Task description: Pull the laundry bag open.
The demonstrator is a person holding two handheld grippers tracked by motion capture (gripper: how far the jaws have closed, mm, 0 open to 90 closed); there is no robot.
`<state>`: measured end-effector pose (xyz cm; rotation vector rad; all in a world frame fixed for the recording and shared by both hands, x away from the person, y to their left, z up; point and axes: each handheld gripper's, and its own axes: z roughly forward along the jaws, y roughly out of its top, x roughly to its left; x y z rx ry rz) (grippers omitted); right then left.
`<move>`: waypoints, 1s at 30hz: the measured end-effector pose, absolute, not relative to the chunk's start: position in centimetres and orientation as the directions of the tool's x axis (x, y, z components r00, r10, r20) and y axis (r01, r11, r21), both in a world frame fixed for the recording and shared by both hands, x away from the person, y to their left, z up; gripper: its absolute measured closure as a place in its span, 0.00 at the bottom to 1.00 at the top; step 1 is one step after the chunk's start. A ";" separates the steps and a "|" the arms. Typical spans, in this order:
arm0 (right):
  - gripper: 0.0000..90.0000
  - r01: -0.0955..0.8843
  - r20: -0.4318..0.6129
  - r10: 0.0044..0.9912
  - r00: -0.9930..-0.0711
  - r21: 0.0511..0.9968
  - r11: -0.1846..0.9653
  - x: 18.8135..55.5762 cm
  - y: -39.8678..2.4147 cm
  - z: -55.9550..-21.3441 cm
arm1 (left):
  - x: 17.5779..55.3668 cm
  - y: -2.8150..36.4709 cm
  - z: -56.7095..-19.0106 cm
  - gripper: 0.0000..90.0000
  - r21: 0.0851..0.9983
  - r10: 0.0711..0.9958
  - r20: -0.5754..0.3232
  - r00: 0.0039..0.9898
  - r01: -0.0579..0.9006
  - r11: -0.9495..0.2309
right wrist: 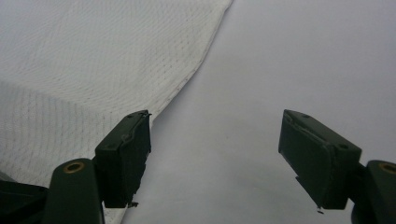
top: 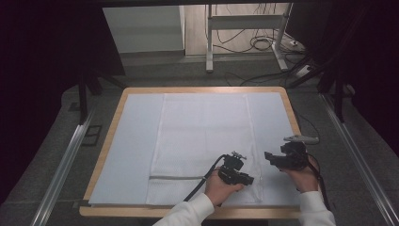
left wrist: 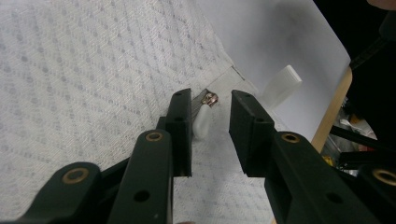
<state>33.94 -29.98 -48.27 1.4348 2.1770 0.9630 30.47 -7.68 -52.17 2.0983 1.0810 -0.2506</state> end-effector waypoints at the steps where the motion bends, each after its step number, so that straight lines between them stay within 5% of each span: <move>1: 0.26 0.661 0.067 0.908 -0.415 0.708 0.250 33.9 -30.0 -48.3 | 30.4 -7.7 -52.1 0.77 0.534 0.619 -0.470 0.630 0.761 -0.368; 12: 0.26 0.660 0.062 0.909 -0.411 0.709 0.250 33.9 -30.0 -48.2 | 30.2 -8.0 -52.1 0.88 0.553 0.641 -0.405 0.652 0.733 -0.397; 30: 0.26 0.658 0.057 0.909 -0.413 0.709 0.255 33.9 -30.2 -48.2 | 30.9 -7.5 -52.3 0.96 0.532 0.588 -0.484 0.648 0.751 -0.391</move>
